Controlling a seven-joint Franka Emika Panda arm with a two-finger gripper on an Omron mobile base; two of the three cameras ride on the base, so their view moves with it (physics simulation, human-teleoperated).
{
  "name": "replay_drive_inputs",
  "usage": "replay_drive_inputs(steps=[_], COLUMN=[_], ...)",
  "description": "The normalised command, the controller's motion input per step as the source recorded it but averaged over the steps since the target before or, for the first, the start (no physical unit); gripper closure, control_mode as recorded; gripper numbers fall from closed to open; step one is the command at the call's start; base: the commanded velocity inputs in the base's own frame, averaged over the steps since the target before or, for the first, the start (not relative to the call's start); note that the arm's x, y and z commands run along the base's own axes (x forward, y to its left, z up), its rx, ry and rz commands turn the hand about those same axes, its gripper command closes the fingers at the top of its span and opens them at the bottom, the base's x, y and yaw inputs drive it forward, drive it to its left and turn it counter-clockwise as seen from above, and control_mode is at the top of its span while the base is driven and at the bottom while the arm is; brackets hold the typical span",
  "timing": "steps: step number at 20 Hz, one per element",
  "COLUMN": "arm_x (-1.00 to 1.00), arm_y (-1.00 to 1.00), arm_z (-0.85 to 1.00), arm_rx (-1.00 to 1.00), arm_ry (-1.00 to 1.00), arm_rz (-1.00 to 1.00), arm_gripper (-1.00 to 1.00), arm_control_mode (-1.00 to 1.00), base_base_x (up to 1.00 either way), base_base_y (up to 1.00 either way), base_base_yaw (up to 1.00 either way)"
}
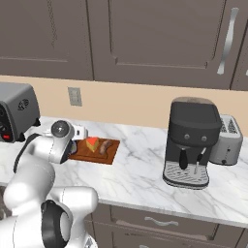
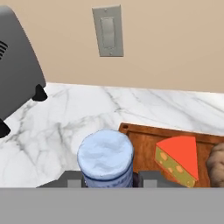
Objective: Retrieve the reheated potato from the microwave, then place the potato, cheese, and condiment on the cutting board.
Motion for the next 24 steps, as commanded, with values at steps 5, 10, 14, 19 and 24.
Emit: replay_drive_inputs(steps=[5, 10, 14, 19, 24], arm_x=[0.00, 0.02, 0.02, 0.00, 0.00], arm_y=[-0.10, -0.07, -0.05, 0.00, 0.00], arm_z=[-0.18, -0.22, -0.24, -0.30, -0.29], arm_rx=[0.00, 0.00, -0.01, 0.00, 0.00], arm_ry=[-0.06, -0.04, -0.02, 0.00, -0.02], arm_rz=[0.00, 0.00, 0.00, 0.00, 0.00], arm_gripper=[1.00, 1.00, 1.00, 1.00, 1.00], arm_control_mode=[-1.00, -1.00, -1.00, -1.00, -1.00], base_base_x=[0.00, 0.00, 0.00, 0.00, 0.00], base_base_y=[0.00, 0.00, 0.00, 0.00, 0.00], base_base_yaw=[0.00, 0.00, 0.00, 0.00, 0.00])
